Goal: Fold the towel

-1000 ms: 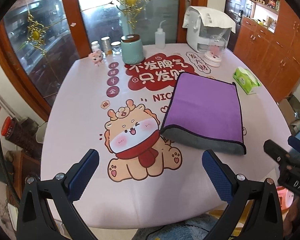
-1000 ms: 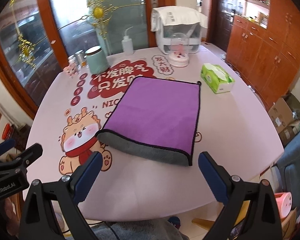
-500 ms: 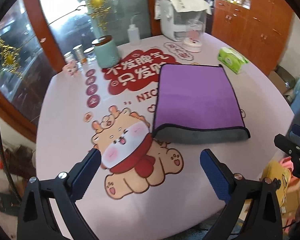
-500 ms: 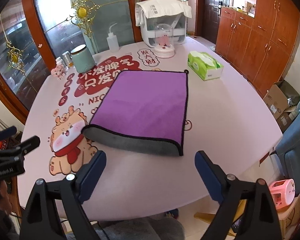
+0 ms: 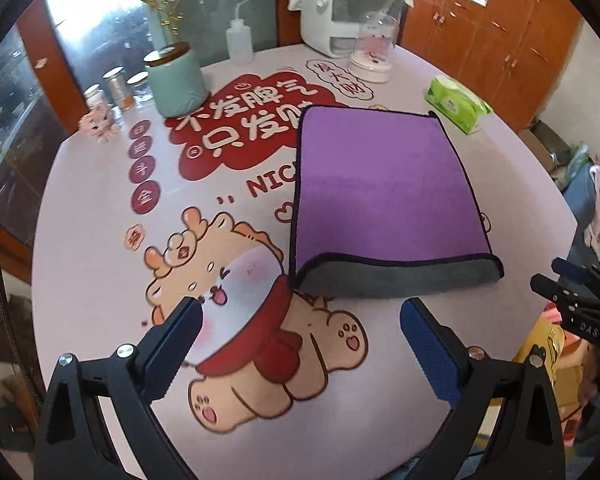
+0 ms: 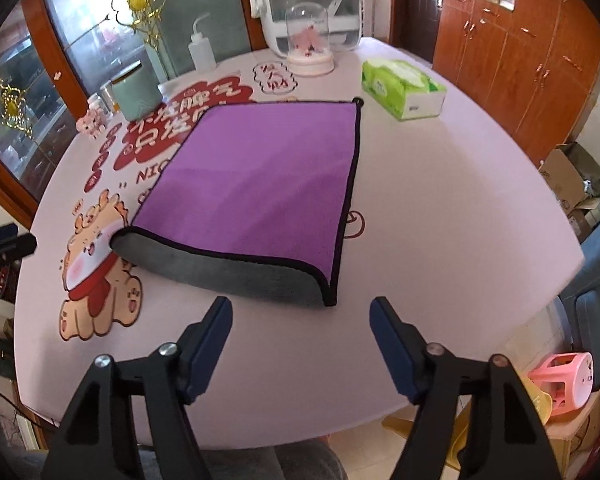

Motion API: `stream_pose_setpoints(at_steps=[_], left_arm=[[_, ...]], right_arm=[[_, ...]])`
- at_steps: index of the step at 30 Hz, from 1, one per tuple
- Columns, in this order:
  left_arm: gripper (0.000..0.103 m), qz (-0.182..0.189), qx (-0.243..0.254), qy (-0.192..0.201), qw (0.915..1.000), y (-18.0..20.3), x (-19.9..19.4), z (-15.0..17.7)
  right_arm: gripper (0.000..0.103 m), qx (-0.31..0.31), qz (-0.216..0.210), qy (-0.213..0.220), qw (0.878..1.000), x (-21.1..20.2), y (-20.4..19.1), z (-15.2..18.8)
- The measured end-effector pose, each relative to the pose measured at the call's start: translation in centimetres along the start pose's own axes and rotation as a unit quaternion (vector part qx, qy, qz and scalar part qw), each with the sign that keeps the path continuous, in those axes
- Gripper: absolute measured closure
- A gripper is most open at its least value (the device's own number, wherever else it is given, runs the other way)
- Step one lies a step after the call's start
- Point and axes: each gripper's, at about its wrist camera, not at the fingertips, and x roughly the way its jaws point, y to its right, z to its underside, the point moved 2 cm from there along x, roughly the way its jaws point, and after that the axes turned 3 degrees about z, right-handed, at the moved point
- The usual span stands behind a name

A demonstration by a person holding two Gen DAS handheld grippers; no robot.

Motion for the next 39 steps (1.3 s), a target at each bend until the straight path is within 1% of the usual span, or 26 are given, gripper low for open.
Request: stream_pose_setpoints(at_steps=[2,6,10,15,19,25,30,32,34,35,37,39], left_arm=[[0.004,0.002,0.016,-0.008,0.9998,-0.1,1.3,-0.5],[0.004,0.008,0.056,-0.025,0.9981,0.0,4.7,-1.3],[0.006,0.03,0.076,-0.048,0.9956,0.0,7.6,-1.9],[0.01,0.044,0.086,-0.074,0.9925,-0.4,10.2,-2.4],[0.016,0.058,0.099,-0.088,0.9895,-0.6,11.2,-2.6],[0.017,0.079,0.129,-0.097,0.9837,-0.3,11.9,-2.7],[0.018,0.094,0.14,-0.11,0.9795,-0.1,12.5,-3.1],[0.02,0.1,0.143,-0.113,0.9781,-0.1,12.7,-3.2],[0.029,0.105,0.146,-0.12,0.9763,-0.1,13.0,-3.3],[0.031,0.107,0.146,-0.123,0.9757,-0.2,13.2,-3.4],[0.04,0.111,0.145,-0.13,0.9746,-0.3,13.6,-3.4],[0.043,0.118,0.143,-0.139,0.9727,-0.5,14.0,-3.4]], right_arm=[[0.04,-0.004,-0.008,-0.009,1.0,1.1,0.3,-0.1],[0.043,-0.006,-0.027,-0.028,0.999,3.3,1.0,-0.5],[0.043,-0.016,-0.05,-0.037,0.998,4.9,1.5,-1.0],[0.043,-0.033,-0.076,-0.047,0.995,6.5,1.8,-1.5],[0.053,-0.046,-0.096,-0.061,0.992,7.5,2.1,-1.8],[0.056,-0.07,-0.113,-0.073,0.988,8.5,1.9,-1.9],[0.065,-0.084,-0.123,-0.085,0.985,9.2,1.7,-2.0],[0.067,-0.087,-0.128,-0.088,0.984,9.3,1.8,-2.0],[0.068,-0.092,-0.13,-0.09,0.983,9.5,1.7,-2.1],[0.07,-0.094,-0.131,-0.092,0.983,9.6,1.6,-2.1],[0.072,-0.097,-0.134,-0.095,0.982,9.8,1.6,-2.1],[0.073,-0.099,-0.136,-0.097,0.981,9.8,1.6,-2.2]])
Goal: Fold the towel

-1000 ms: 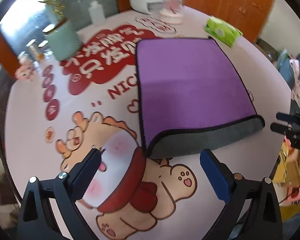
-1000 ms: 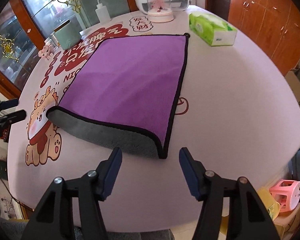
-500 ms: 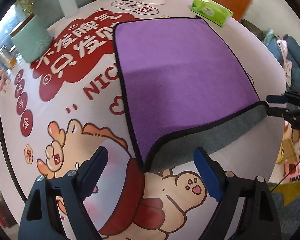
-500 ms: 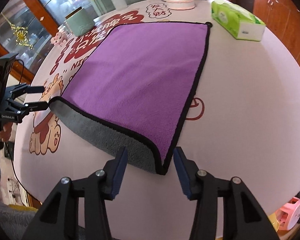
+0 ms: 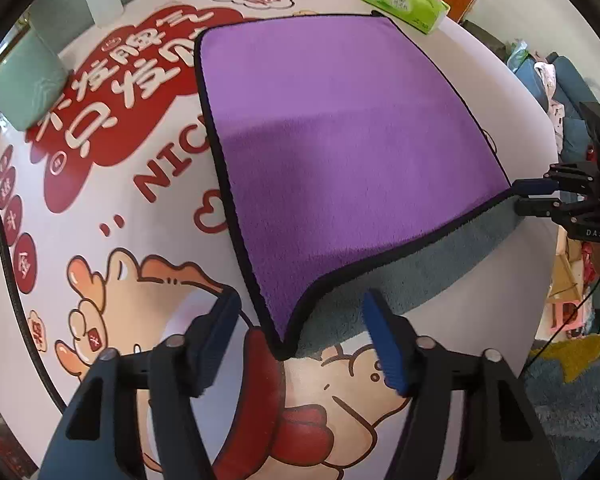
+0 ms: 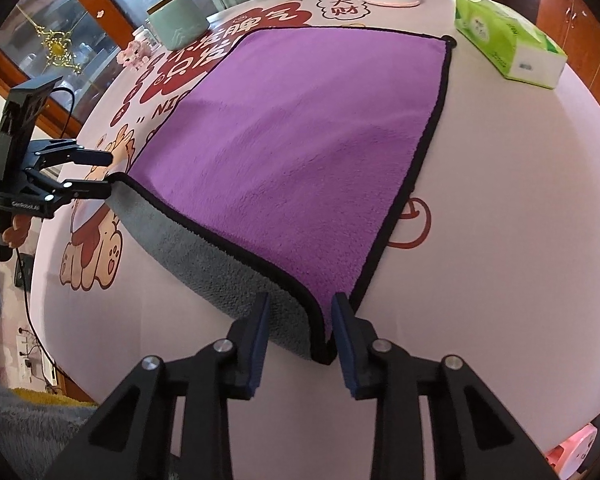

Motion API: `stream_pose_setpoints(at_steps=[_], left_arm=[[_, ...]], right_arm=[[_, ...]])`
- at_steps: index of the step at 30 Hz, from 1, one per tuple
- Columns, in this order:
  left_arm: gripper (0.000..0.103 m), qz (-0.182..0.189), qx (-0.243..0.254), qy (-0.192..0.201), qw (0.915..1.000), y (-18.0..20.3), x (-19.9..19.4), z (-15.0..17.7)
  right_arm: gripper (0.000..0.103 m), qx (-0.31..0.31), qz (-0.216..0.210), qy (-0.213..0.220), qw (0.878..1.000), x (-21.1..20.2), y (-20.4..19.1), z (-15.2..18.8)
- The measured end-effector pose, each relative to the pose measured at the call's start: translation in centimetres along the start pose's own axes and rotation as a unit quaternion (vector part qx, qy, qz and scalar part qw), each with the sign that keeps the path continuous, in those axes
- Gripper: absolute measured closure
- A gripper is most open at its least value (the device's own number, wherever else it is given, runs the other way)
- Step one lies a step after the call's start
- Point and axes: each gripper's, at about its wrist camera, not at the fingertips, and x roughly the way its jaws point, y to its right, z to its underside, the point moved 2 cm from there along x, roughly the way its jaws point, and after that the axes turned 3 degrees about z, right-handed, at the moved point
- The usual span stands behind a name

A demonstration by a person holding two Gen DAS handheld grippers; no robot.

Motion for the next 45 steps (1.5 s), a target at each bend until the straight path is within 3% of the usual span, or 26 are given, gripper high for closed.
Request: stream_pose_setpoints(at_steps=[3,9,15,25,35,45], left_arm=[[0.047,0.013,0.001,-0.006,0.9999,-0.2,0.4,0.0],[0.065,0.038,0.004,-0.024,0.999,-0.2,1.1,-0.1],[0.075,0.041,0.011,-0.031,0.9986,0.7,1.4,0.1],[0.091,0.002,0.017,-0.031,0.9994,1.7,1.0,0.2],[0.096,-0.053,0.018,-0.024,0.9981,3.0,0.2,0.1],[0.096,-0.106,-0.02,0.018,0.994,2.6,-2.8,-2.3]], right_arm=[[0.074,-0.004,-0.001,-0.003,1.0,0.1,0.0,-0.1],[0.078,-0.008,-0.005,-0.009,1.0,0.3,-0.1,-0.2],[0.079,-0.014,-0.004,-0.009,1.0,0.3,-0.3,-0.2],[0.094,-0.015,0.001,-0.005,1.0,0.0,-0.2,0.0],[0.098,-0.036,0.04,0.011,0.998,-1.0,-1.3,0.1],[0.098,-0.026,0.082,0.063,0.994,-4.4,-1.7,-1.9]])
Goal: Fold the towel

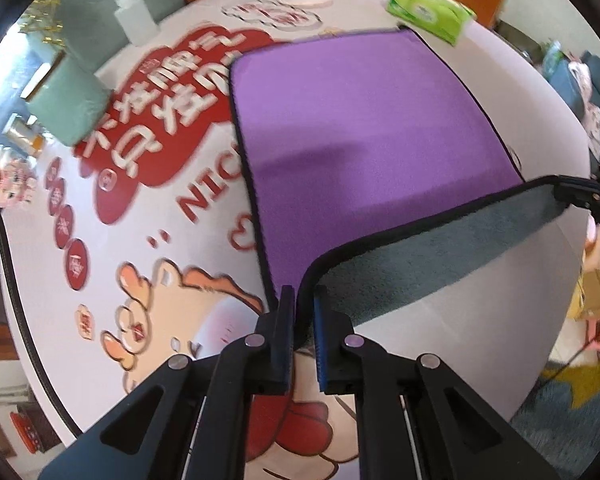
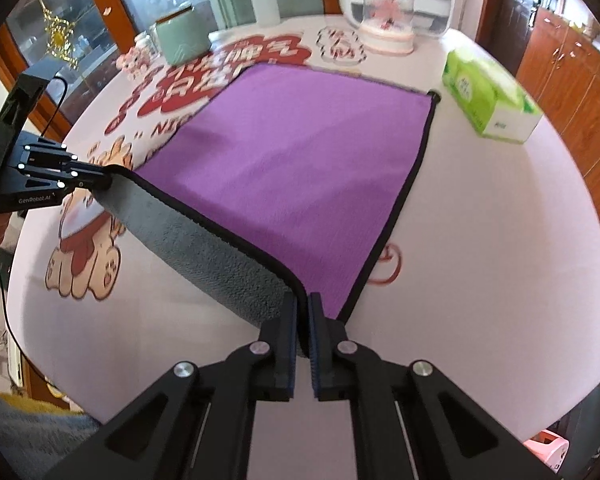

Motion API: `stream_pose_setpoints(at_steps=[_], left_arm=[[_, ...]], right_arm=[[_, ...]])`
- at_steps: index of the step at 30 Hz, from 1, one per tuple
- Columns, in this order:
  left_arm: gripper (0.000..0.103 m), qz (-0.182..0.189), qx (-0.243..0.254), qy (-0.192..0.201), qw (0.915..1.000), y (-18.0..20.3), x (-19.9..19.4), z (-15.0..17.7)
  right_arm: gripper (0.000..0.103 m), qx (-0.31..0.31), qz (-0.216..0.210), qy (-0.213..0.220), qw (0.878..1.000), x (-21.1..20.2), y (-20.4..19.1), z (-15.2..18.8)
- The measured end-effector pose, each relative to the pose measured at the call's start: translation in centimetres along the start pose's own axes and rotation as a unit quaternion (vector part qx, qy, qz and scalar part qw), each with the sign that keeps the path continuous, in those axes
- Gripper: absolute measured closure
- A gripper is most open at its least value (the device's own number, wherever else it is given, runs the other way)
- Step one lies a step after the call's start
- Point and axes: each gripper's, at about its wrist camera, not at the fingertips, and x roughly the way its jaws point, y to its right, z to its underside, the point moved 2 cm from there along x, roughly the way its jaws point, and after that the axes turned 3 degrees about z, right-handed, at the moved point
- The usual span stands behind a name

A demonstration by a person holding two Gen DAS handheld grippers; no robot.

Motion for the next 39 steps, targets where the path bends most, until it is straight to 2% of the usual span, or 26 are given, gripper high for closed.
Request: stream_pose_setpoints(at_steps=[5,11,21,28,39], left_arm=[[0.096,-0.034,-0.016,0.042,0.9984,-0.9,-1.8,-3.2],[0.096,-0.071,-0.029,0.069,0.9947,-1.8,-2.3,-8.0],[0.096,-0.106,-0.064,0.103,0.9869,-3.7,-0.1,-15.6],[0.096,-0.111,-0.087,0.1,0.9849,-4.8,2.9,-19.2],[0.096,-0.118,-0.105,0.078,0.9844,-5.8,7.7,-21.2]], right_arm=[[0.098,0.006,0.023,0.032,0.999,-1.2,0.8,-3.1],[0.098,0.015,0.055,0.068,0.996,-1.6,2.5,-7.9],[0.098,0.057,0.083,0.081,0.992,1.6,6.9,-15.1],[0.098,0.086,0.089,0.073,0.99,4.6,9.3,-17.9],[0.098,0.112,0.104,0.042,0.987,10.1,10.8,-19.5]])
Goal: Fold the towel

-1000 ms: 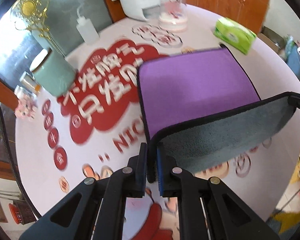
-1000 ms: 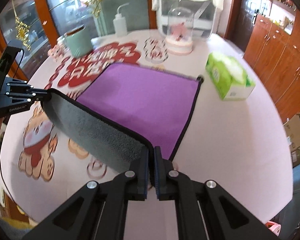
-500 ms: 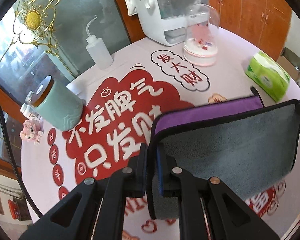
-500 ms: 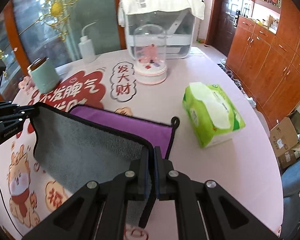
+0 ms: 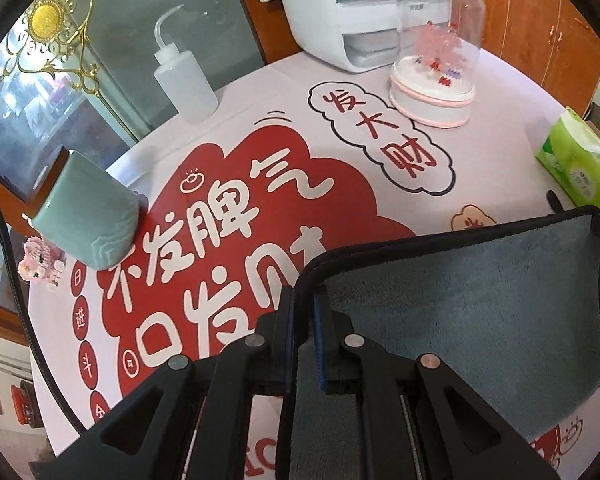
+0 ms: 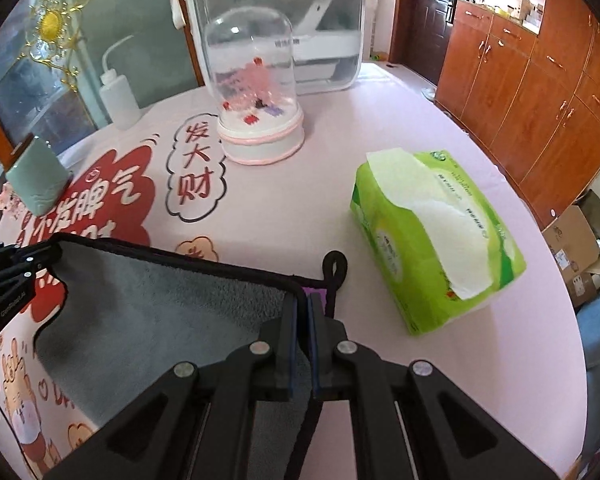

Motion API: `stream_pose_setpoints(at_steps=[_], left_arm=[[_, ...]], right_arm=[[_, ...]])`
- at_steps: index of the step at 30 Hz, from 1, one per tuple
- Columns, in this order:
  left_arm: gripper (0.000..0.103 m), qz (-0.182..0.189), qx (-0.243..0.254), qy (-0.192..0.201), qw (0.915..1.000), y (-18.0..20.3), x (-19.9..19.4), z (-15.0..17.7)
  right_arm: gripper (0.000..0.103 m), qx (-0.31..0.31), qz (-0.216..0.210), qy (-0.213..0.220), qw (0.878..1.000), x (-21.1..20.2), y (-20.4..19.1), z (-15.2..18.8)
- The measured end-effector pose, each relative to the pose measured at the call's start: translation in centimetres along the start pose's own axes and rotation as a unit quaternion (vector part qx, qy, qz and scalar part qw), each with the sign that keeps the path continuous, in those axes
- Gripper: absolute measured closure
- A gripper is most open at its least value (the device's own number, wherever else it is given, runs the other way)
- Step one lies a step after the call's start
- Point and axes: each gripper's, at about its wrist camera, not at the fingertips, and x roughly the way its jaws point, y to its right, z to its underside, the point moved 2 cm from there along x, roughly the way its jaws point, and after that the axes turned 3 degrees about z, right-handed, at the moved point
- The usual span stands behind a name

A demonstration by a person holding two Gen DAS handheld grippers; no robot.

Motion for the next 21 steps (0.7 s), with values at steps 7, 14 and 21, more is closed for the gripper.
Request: stream_pose_setpoints(at_steps=[7,14,21], left_arm=[[0.096,0.003,-0.011,-0.014,0.9998,0.0,2.1,-0.4],[0.095,0.001,-0.015,-0.026,0.9995,0.1,3.4,-0.6],[0.07,-0.013,-0.024,-0.034,0.999,-0.1,3.9,-0.4]], right_arm=[[0.098,-0.002,0.01,-0.015,1.0,2.2,-0.2,0.0],[0.098,-0.004,0.012,-0.025,1.0,3.6,-0.2,0.4],[0.091,0.002,0.009,-0.031,0.999,3.8,0.0,0.5]])
